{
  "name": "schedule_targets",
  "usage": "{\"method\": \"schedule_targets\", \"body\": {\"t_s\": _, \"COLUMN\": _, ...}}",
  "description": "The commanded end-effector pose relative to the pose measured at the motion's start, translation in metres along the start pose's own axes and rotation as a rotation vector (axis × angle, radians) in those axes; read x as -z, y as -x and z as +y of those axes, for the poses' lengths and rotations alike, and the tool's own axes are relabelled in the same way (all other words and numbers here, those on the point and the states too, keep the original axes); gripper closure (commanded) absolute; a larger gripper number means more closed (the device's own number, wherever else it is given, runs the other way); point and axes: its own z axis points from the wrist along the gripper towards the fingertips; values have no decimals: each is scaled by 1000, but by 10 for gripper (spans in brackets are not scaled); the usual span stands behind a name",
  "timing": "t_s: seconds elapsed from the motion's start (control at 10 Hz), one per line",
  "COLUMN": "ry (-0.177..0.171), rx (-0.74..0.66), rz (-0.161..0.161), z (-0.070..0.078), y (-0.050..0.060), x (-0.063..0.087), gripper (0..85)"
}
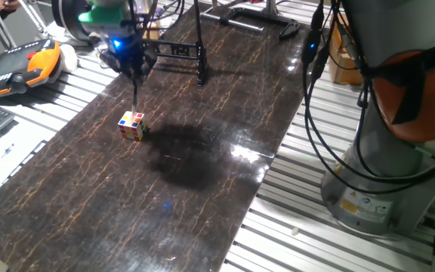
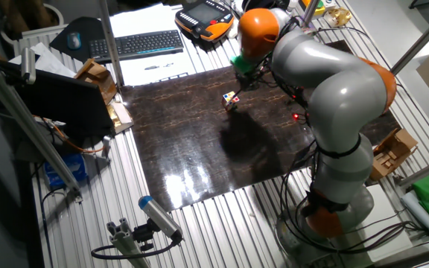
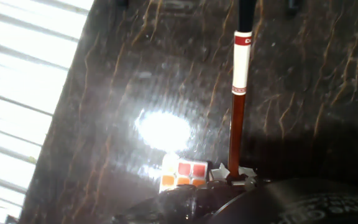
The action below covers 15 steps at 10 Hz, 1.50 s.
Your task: Place the brush on the pen rack
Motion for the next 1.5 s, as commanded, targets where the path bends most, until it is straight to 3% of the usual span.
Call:
{"method": "schedule_targets", "body": {"t_s": 0.0, "ry": 2, "rx": -17, "rz": 1, "z": -7, "y": 21, "x": 2, "gripper": 840}}
{"method": "schedule_targets", "body": {"t_s": 0.1, "ry": -4, "rx": -30, "rz": -29, "z": -8, "y": 27, "x": 6, "gripper": 840}}
{"method": "schedule_targets", "body": {"t_s": 0.3, "ry": -10, "rx": -28, "rz": -43, "z": -13, "y": 38, "x": 14, "gripper": 840}}
{"method": "schedule_targets", "body": {"t_s": 0.7, "ry": -16, "rx": -36, "rz": -103, "z": -26, "y": 55, "x": 27, "gripper": 840}}
{"method": "schedule_targets", "body": {"t_s": 0.9, "ry": -17, "rx": -40, "rz": -108, "z": -31, "y": 64, "x": 32, "gripper": 840}}
{"method": "schedule_targets", "body": {"t_s": 1.4, "ry": -32, "rx": -27, "rz": -156, "z": -34, "y": 74, "x": 36, "gripper": 840}}
